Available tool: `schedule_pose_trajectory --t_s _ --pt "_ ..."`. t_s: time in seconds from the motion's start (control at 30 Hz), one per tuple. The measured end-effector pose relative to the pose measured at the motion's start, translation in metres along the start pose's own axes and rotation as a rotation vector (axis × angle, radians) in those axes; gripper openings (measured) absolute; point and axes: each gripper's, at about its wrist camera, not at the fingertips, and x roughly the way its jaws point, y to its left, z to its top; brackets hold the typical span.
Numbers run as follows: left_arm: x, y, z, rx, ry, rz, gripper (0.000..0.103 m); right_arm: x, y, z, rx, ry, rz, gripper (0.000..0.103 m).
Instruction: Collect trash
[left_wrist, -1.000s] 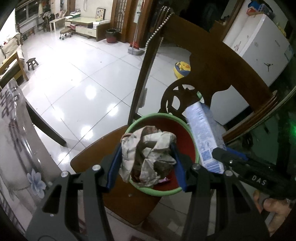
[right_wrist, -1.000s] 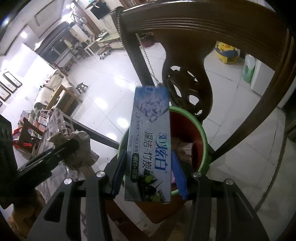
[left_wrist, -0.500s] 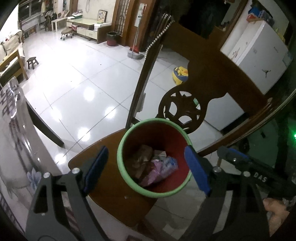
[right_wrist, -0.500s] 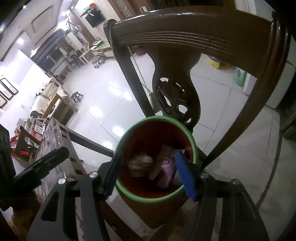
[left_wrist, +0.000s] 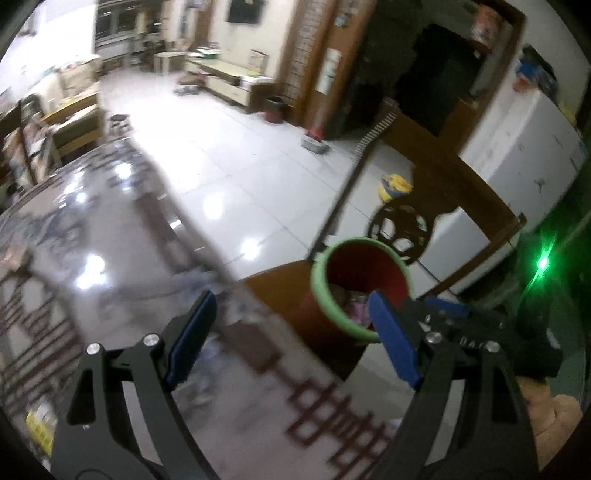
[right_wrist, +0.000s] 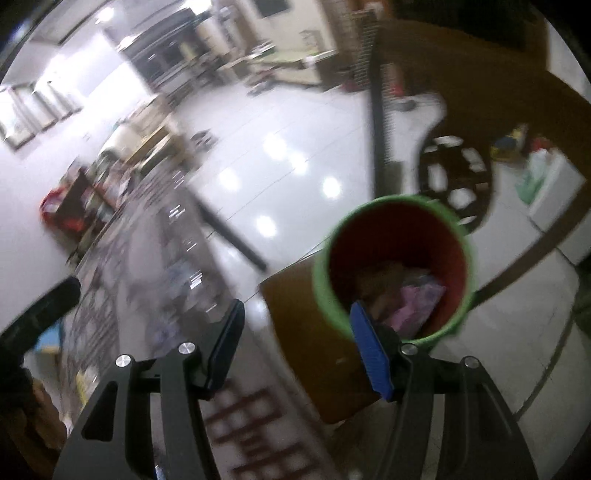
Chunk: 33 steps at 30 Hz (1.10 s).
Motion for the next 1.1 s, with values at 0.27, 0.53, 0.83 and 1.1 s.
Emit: schedule_pose_trajectory --t_s 0.27,0.53,0.83,1.1 --pt "-0.086 0.102 -0.040 -0.087 -0.059 0.159 0.082 0.027 0.148 -0.064 -0.309 0.140 0.159 0.059" --pt "-0.144 0.206 -0.101 -0.261 -0.059 0.309 0.082 0.053 0.248 -0.177 -0.647 0.378 0.210 0.077" --pt "-0.174 0.272 -0.149 -0.395 -0.046 0.367 0.082 0.084 0.263 -0.242 -0.807 0.423 0.009 0.044" --pt "-0.155 0.281 -0.164 -0.428 -0.001 0.315 0.082 0.095 0.252 -0.234 -0.688 0.414 -0.002 0.000"
